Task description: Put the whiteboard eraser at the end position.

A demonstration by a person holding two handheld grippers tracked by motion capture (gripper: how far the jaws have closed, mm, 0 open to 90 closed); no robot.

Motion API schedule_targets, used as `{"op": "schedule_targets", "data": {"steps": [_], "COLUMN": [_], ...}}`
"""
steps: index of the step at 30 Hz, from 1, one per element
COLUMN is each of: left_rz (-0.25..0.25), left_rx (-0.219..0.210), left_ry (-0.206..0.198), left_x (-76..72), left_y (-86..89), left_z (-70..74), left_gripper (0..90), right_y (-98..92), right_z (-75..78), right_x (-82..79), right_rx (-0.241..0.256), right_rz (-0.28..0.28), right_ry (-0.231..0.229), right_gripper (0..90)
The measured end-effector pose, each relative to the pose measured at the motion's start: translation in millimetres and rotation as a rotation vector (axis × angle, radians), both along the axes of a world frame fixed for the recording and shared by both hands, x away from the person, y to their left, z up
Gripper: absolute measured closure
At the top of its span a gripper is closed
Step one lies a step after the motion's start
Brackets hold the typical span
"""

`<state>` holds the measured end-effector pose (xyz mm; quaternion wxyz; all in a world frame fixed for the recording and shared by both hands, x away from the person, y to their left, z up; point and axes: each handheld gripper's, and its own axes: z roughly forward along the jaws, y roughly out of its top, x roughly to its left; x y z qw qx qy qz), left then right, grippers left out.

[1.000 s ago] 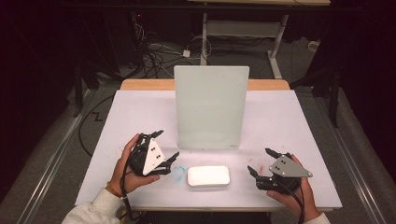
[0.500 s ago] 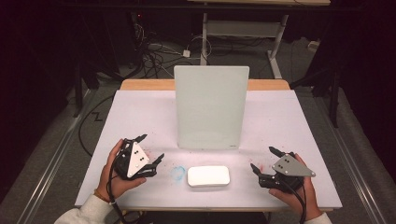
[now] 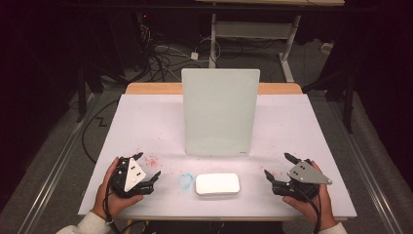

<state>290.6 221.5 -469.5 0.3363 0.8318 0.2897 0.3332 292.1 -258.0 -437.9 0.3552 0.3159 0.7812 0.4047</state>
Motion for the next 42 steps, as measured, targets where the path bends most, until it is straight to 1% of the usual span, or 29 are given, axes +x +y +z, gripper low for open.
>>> {"op": "schedule_targets", "data": {"steps": [3,6,11,14,18,22,28,40,42], "left_rz": [-0.003,-0.010,-0.020,-0.024,-0.021,-0.013,-0.008,-0.002,0.008], "left_rx": [0.006,0.017,-0.018,-0.013,-0.020,-0.027,-0.035,-0.048,-0.048], "left_ry": [0.018,0.014,0.005,-0.001,-0.005,-0.003,-0.008,0.013,0.019], "left_x": [-3.1,-4.5,-4.1,-4.5,-6.5,-6.2,-5.9,-0.9,-0.3], "left_y": [-0.3,-2.8,-3.9,-3.9,-2.4,-0.2,-0.1,1.4,3.0], "left_z": [-3.4,-3.5,-0.2,-0.2,0.5,0.8,2.5,-0.2,-0.8], "left_gripper": [16.9,16.9,16.9,16.9,16.9,16.9,16.9,16.9,16.9], "right_y": [-1.5,-1.6,1.1,3.4,4.9,8.1,8.5,5.1,6.3], "right_z": [0.8,2.7,2.3,2.2,2.5,4.1,3.3,4.1,3.9], "right_x": [0.6,0.1,-1.9,-2.6,-4.2,-5.4,-5.4,-1.0,0.7], "right_rx": [0.010,0.023,0.007,-0.007,-0.014,-0.008,-0.012,0.001,0.003], "right_rz": [-0.013,-0.019,-0.007,-0.001,-0.003,0.002,0.015,0.008,0.014], "right_ry": [-0.002,-0.003,-0.008,-0.009,-0.013,-0.019,-0.010,-0.011,-0.010], "right_gripper": [16.7,16.7,16.9,16.9,18.2,18.0,17.6,17.6,17.6]}}
